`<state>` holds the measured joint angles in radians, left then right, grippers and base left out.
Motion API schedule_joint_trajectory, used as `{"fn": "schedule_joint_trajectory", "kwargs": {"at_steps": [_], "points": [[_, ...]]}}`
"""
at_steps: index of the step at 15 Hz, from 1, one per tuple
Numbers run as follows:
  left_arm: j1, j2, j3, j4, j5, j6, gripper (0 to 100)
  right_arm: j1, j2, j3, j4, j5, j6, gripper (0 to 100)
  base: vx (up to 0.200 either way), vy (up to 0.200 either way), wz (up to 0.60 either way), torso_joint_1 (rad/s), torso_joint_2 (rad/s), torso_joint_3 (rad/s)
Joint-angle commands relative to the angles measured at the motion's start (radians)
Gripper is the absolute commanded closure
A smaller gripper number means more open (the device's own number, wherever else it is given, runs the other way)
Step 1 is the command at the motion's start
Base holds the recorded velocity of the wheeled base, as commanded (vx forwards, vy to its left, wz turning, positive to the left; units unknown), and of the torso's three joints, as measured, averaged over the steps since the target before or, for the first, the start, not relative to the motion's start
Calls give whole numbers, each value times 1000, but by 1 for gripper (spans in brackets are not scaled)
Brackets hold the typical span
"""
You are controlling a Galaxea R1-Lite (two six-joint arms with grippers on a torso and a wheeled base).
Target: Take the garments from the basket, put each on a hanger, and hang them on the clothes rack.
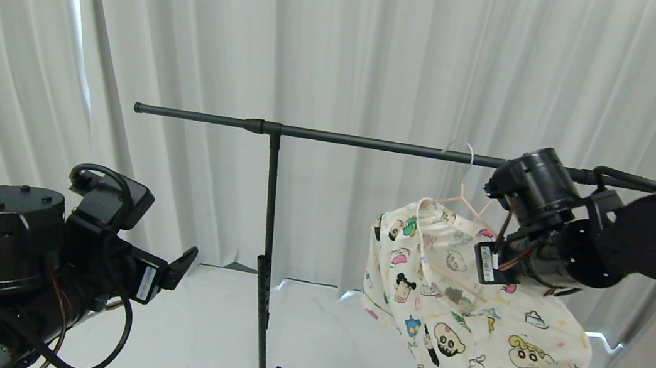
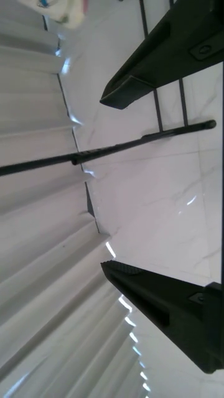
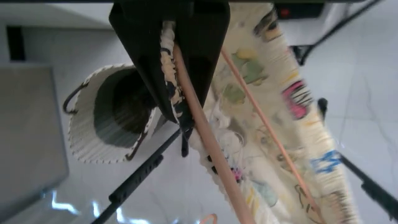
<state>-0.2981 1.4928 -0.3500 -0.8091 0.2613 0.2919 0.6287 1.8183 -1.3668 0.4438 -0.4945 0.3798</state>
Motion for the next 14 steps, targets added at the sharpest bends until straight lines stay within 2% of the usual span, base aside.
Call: {"fn": "schedule_joint_trajectory", "kwargs": {"at_steps": [1,5,8,11,14], "points": [[-1,6,-6,-1,7,0,0,39,150,-156,75,-44,110,100,0,0,0,0,0,0],[-1,11,-6,-1,7,-7,0,39,154,-172,69,-49,128,100,0,0,0,0,0,0],[-4,14,-6,-1,7,-7,0,39,162,-201,62,-50,128,100,200,0,0,-4,-4,-1],[-6,14,-6,-1,7,-7,0,39,179,-224,62,-99,126,100,200,0,0,12,1,-7],[-6,12,-7,-1,7,-7,0,39,179,-224,62,-101,126,100,200,0,0,1,1,1]]}}
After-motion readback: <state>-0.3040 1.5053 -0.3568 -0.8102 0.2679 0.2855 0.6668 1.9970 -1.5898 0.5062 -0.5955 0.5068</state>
